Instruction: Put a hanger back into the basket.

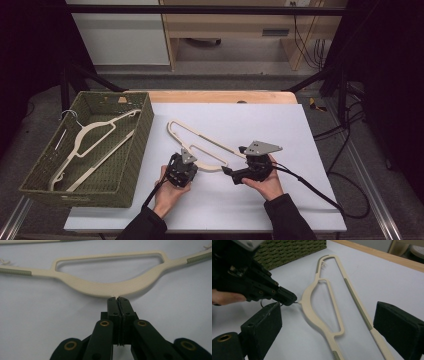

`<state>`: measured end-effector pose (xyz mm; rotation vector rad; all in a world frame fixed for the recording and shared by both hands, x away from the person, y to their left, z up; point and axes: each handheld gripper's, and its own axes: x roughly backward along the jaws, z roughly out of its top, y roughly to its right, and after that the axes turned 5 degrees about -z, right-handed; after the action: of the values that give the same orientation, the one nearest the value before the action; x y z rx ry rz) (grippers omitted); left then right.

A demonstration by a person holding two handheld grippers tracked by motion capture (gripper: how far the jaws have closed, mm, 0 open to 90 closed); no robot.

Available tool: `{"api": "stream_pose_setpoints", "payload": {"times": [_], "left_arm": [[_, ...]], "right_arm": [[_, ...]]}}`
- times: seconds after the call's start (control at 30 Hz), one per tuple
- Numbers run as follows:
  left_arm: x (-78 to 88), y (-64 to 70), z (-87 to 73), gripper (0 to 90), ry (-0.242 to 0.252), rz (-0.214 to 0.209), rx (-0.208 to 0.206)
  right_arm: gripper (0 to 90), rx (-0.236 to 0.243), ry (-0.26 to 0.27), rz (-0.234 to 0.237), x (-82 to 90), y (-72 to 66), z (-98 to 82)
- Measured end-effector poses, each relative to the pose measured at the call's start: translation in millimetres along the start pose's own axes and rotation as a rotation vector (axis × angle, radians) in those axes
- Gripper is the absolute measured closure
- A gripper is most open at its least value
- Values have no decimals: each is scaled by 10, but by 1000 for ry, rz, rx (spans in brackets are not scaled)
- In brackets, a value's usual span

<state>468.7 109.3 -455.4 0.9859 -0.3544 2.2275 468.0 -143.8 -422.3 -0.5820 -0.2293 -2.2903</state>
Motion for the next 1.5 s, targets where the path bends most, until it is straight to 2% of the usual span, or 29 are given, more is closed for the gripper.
{"api": "stream_pose_setpoints", "payload": {"times": [0.2, 0.4, 0.43, 0.57, 0.73, 0.77, 0.83, 0.97, 1.03, 1.13, 1.27, 1.37, 1.43, 1.47, 1.5], "left_arm": [[148, 9, 99, 890, -19, 4, -33], [196, 18, 151, 890, -27, 5, -41], [216, 24, 176, 890, -44, 6, -51], [258, 38, 232, 890, -48, 9, -63], [284, 50, 279, 890, -61, 10, -70], [287, 54, 288, 890, -64, 11, -74], [288, 56, 292, 890, -65, 10, -73], [296, 52, 302, 889, -71, 3, -72], [298, 53, 299, 890, -74, 1, -72], [296, 50, 300, 889, -69, -1, -71], [295, 48, 299, 889, -70, -3, -67], [314, 45, 300, 887, -57, -5, -70], [329, 41, 298, 883, -37, -8, -70], [367, 24, 298, 880, -14, -21, -82], [450, -10, 295, 880, 33, -39, -81]], "right_arm": [[113, 37, -35, 26, -208, -94, -3], [146, 59, -63, 37, -451, -194, -6], [155, 67, -75, 35, -497, -202, -12], [180, 89, -97, 33, -592, -242, -20], [229, 108, -96, 22, -653, -249, -35], [265, 135, -115, 12, -688, -256, -49], [279, 141, -122, 9, -701, -266, -55], [465, 226, -144, 12, -809, -332, -98], [555, 227, -140, 10, -819, -330, -103], [645, 254, -141, 20, -818, -337, -111], [681, 300, -141, 27, -819, -355, -119], [702, 347, -138, 24, -809, -365, -119], [715, 361, -126, 25, -796, -365, -110], [721, 364, -119, 25, -781, -362, -100], [726, 366, -116, 31, -766, -358, -88]]}}
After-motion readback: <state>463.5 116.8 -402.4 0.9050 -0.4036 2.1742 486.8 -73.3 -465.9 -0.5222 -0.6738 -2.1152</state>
